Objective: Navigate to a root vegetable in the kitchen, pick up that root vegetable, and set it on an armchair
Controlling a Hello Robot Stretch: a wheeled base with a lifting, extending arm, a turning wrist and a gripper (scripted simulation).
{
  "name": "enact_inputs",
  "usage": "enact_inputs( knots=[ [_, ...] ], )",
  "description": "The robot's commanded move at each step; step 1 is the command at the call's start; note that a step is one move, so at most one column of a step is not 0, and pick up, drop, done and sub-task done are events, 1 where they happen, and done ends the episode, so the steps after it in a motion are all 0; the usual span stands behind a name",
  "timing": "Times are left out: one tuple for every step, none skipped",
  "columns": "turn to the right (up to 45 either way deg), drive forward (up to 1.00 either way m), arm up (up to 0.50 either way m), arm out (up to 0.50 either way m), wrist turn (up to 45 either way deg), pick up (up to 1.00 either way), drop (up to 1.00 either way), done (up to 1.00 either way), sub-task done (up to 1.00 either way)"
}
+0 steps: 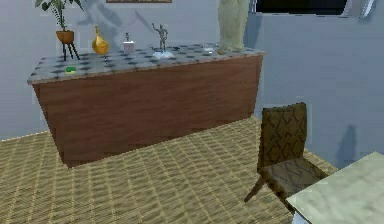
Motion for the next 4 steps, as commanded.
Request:
enact_inputs(
  knots=[
    [0.0,0.0,0.0,0.0,-45.0,0.0,0.0,0.0,0.0],
    [0.0,0.0,0.0,0.0,-39.0,0.0,0.0,0.0,0.0],
    [0.0,0.0,0.0,-0.48,0.0,0.0,0.0,0.0,0.0],
    [-45.0,0.0,0.0,0.0,0.0,0.0,0.0,0.0,0.0]
  ],
)
